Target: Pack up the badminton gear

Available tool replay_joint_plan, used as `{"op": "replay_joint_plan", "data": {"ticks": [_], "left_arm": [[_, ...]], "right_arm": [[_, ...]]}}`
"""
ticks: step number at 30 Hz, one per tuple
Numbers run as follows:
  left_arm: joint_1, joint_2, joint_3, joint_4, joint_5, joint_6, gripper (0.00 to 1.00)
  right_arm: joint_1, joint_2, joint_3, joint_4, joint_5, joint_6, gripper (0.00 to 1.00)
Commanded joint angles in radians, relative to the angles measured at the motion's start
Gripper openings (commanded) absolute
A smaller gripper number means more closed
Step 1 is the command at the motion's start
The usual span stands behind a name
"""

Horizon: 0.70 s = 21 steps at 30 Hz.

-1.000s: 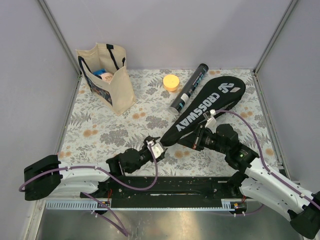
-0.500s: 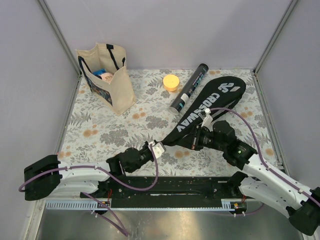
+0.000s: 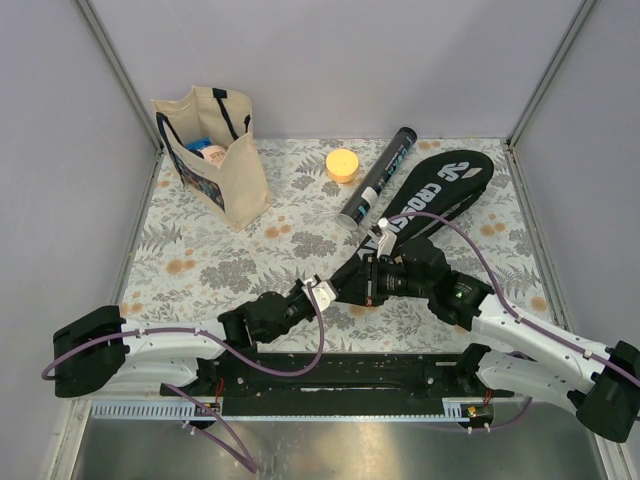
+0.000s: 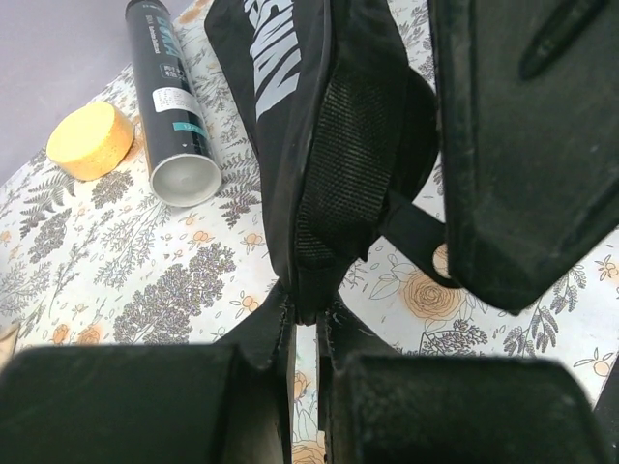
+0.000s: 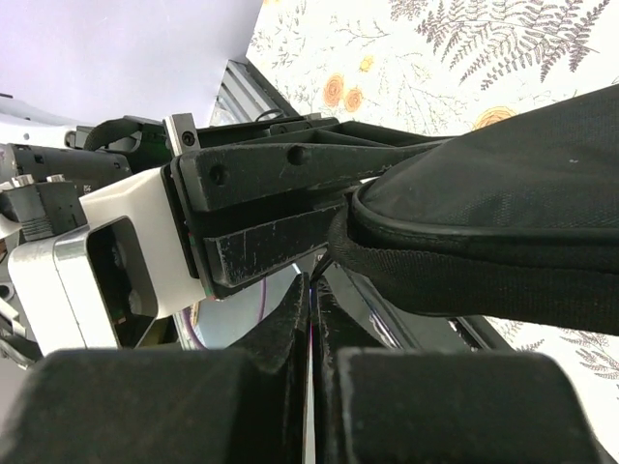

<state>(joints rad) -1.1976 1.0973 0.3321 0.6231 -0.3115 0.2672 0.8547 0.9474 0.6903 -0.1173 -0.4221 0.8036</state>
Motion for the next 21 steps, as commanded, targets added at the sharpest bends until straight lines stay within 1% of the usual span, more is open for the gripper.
{"op": "replay_joint_plan", "data": {"ticks": [1, 5, 6, 8, 10, 11, 12, 15, 17, 18, 19, 21], "left_arm": [[0.000, -0.005, 0.051, 0.092, 0.017, -0.057, 0.00], [-0.002, -0.020, 0.042, 0.109, 0.035, -0.094, 0.00], [0.000, -0.022, 0.041, 0.106, 0.041, -0.100, 0.00], [0.000, -0.014, 0.035, 0.095, 0.052, -0.111, 0.00], [0.000, -0.002, 0.018, 0.104, 0.054, -0.126, 0.00], [0.000, 0.006, 0.015, 0.104, 0.049, -0.134, 0.02], [0.000, 0.019, 0.010, 0.101, 0.046, -0.141, 0.02], [0.000, 0.062, 0.012, 0.095, 0.035, -0.160, 0.04], [0.000, 0.102, 0.015, 0.099, 0.029, -0.167, 0.09], [0.000, 0.116, 0.013, 0.104, 0.029, -0.168, 0.12], [0.000, 0.128, 0.010, 0.109, 0.035, -0.177, 0.15], [-0.002, 0.136, -0.005, 0.128, 0.048, -0.189, 0.22]], "right_arm": [[0.040, 0.022, 0.006, 0.091, 0.006, -0.004, 0.00], [0.040, 0.011, -0.058, 0.090, 0.104, 0.000, 0.00], [0.040, 0.001, -0.060, 0.084, 0.124, 0.003, 0.06], [0.040, -0.031, -0.049, 0.053, 0.167, 0.005, 0.22], [0.040, -0.071, -0.025, 0.001, 0.218, -0.024, 0.38], [0.038, -0.090, -0.006, -0.039, 0.256, -0.033, 0.45], [0.040, -0.111, 0.008, -0.073, 0.285, -0.053, 0.51], [0.040, -0.189, 0.051, -0.163, 0.368, -0.090, 0.63], [0.040, -0.240, 0.064, -0.197, 0.414, -0.101, 0.70], [0.040, -0.271, 0.064, -0.200, 0.417, -0.106, 0.75], [0.040, -0.292, 0.064, -0.205, 0.457, -0.104, 0.82], [0.040, -0.324, 0.072, -0.222, 0.486, -0.107, 0.99]]}}
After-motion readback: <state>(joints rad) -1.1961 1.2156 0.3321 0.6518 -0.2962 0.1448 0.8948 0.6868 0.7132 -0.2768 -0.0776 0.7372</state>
